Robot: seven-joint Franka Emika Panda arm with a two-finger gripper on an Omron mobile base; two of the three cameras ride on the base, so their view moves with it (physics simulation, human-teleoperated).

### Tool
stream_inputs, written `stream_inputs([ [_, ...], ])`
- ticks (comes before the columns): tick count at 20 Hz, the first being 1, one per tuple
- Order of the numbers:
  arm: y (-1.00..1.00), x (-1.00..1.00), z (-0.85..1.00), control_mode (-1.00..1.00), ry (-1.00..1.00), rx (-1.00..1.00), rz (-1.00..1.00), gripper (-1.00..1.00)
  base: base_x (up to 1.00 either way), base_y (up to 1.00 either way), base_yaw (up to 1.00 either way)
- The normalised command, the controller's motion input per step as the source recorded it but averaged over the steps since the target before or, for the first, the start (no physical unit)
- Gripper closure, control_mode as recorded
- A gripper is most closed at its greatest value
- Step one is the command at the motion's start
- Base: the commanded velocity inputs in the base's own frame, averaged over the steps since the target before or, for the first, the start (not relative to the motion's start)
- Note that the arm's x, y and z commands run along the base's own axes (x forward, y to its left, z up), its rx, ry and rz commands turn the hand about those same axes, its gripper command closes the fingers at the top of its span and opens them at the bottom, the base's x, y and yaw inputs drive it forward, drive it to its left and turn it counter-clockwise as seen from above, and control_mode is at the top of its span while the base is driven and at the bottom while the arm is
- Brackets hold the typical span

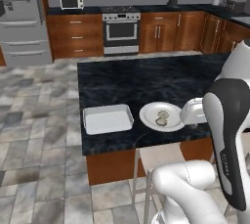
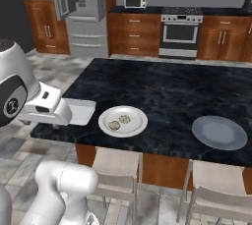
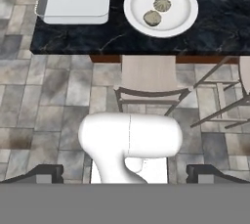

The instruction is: Place two dumplings into each of the tupperware containers and then place the containers in the fridge.

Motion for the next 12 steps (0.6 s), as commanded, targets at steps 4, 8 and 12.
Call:
stream_inputs([
  [4, 0.00, 0.00, 0.00, 1.00, 0.00, 0.00, 0.00, -1.00, 0.60, 0.36, 0.00],
  [8, 0.00, 0.00, 0.00, 1.00, 0.00, 0.00, 0.00, -1.00, 0.69, 0.01, 0.00],
  [12, 0.00, 0.00, 0.00, 1.00, 0.00, 0.00, 0.00, -1.00, 0.78, 0.00, 0.00],
])
